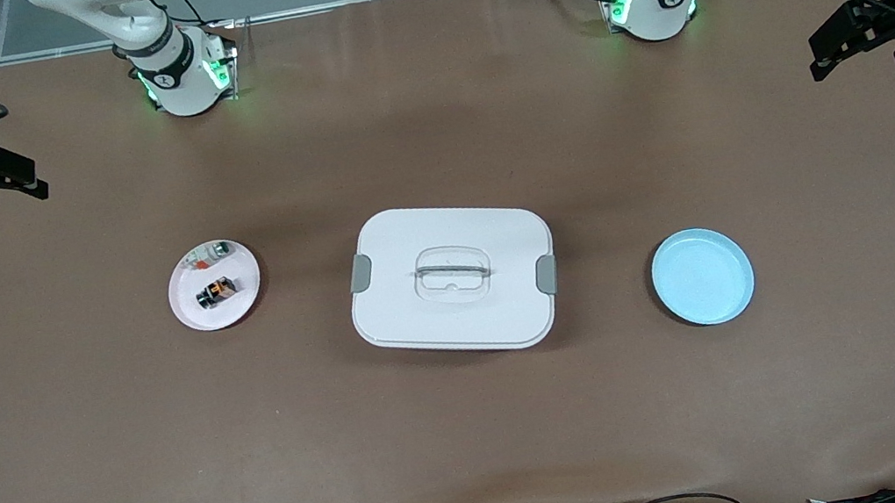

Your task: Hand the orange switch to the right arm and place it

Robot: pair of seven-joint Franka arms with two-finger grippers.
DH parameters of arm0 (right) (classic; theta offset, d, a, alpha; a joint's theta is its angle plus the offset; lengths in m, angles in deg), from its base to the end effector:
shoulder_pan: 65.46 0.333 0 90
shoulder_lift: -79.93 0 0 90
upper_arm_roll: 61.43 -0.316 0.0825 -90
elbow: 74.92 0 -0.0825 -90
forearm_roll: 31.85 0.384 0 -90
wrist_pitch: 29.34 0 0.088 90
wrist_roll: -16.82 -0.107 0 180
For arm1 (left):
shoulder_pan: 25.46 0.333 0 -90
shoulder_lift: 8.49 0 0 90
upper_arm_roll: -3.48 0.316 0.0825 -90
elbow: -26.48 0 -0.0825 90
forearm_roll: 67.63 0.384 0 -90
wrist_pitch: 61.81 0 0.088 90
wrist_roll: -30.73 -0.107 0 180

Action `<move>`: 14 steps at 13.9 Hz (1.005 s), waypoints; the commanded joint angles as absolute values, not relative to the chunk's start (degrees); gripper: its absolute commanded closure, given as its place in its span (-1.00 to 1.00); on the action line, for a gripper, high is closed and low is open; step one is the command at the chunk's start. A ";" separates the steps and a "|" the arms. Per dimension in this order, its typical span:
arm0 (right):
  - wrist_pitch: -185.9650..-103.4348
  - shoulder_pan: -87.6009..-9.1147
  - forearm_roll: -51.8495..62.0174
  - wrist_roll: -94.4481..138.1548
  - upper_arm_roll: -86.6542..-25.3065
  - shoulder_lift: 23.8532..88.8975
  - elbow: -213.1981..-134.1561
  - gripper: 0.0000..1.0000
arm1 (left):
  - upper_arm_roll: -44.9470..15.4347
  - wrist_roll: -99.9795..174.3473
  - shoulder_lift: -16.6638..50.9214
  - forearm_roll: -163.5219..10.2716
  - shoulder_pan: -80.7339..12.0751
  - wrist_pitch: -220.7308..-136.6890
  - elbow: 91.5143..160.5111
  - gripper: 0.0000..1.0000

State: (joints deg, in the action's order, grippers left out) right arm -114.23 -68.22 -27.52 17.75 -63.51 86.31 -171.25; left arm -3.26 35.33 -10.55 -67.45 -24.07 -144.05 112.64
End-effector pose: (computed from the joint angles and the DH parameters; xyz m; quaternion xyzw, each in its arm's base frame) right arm 0.5091 0.0037 0.6250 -0.9984 -0.0037 0.0436 0.0363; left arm 0.5267 -0.0503 0.6634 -0.9998 0.0063 0.0160 0.0051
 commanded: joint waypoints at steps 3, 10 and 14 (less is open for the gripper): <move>-113.54 -68.62 -28.16 16.12 -63.63 85.99 -169.40 -1.00 | -3.64 34.16 -10.34 -67.46 -23.70 -143.55 111.91 -1.00; -112.22 -69.50 -28.16 16.03 -63.63 84.50 -167.20 -1.00 | -3.73 34.07 -10.25 -67.55 -23.70 -143.90 111.91 -1.00; -111.09 -69.85 -28.07 16.03 -63.63 84.59 -167.55 -1.00 | -3.73 34.07 -10.25 -67.72 -23.70 -143.99 111.91 -1.00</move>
